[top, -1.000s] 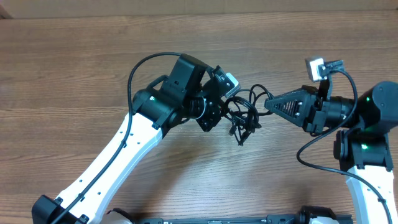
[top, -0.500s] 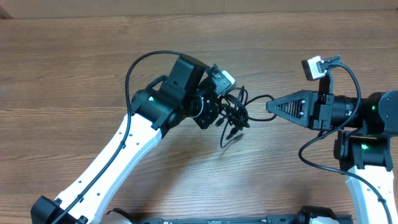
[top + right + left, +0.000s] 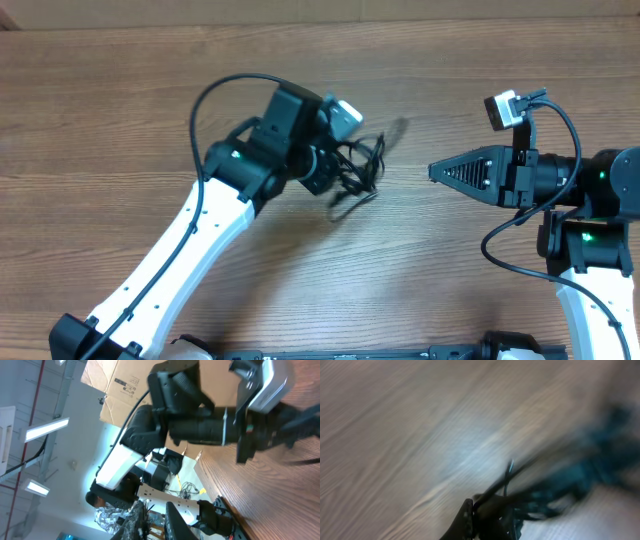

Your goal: Untangle cables

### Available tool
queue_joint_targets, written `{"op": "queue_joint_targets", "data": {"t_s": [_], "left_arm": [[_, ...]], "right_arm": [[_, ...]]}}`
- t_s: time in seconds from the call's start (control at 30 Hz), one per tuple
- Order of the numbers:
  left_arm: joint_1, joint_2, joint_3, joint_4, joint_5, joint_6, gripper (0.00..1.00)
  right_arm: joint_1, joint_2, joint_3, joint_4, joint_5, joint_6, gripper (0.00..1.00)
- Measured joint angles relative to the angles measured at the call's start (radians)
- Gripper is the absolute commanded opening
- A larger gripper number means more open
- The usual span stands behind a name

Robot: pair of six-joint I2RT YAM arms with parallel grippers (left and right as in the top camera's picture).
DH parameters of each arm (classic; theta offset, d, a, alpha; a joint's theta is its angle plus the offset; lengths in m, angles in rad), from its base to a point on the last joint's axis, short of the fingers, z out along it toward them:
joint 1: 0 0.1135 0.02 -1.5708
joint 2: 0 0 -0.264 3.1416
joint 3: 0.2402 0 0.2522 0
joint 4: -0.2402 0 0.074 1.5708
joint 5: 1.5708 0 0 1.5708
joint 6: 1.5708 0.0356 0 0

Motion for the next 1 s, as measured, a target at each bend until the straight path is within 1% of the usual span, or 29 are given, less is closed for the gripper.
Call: {"op": "queue_joint_targets", "data": {"t_s": [0.2, 0.27, 0.37, 0.43, 0.47, 0.57, 0.6, 0.8, 0.87, 0.9, 1.0], "left_arm": [[0.053, 0.008, -0.003, 0.067, -0.06, -0.044, 0.04], [0.056, 0.008, -0.003, 0.078, -0.063, -0.051, 0.04], [0.056, 0.008, -0.003, 0.088, -0.051, -0.051, 0.04], [0.056, 0.008, -0.003, 0.092, -0.026, -0.048, 0.04], [0.056, 0.008, -0.003, 0.092, -0.008, -0.044, 0.04], [0.056, 0.008, -0.003, 0.106, 0.055, -0.022, 0.04], [0.056, 0.008, -0.003, 0.112, 0.079, -0.014, 0.04], [0.056, 0.008, -0.003, 0.134, 0.209, 0.022, 0.04], [0.056, 0.008, -0.003, 0.142, 0.252, 0.029, 0.04], [0.056, 0.008, -0.003, 0.148, 0.271, 0.03, 0.04], [0.056, 0.008, -0.003, 0.173, 0.334, 0.033, 0.04]], "right_arm": [[0.0, -0.001, 0.0, 0.001, 0.0, 0.002, 0.12], [0.0, -0.001, 0.0, 0.0, 0.0, -0.003, 0.21], [0.0, -0.001, 0.0, 0.002, 0.0, -0.032, 0.26], [0.0, 0.0, 0.0, 0.001, 0.0, -0.054, 0.32], [0.0, 0.002, 0.0, 0.001, 0.0, -0.069, 0.34], [0.0, 0.019, 0.0, -0.006, 0.0, -0.119, 0.46], [0.0, 0.032, 0.002, -0.026, -0.001, -0.139, 0.5], [0.0, 0.141, 0.004, -0.142, 0.0, -0.258, 0.65], [0.0, 0.187, 0.004, -0.154, 0.0, -0.294, 0.73], [0.0, 0.206, 0.004, -0.155, 0.0, -0.306, 0.75], [0.0, 0.259, 0.004, -0.156, 0.0, -0.344, 0.77]]}}
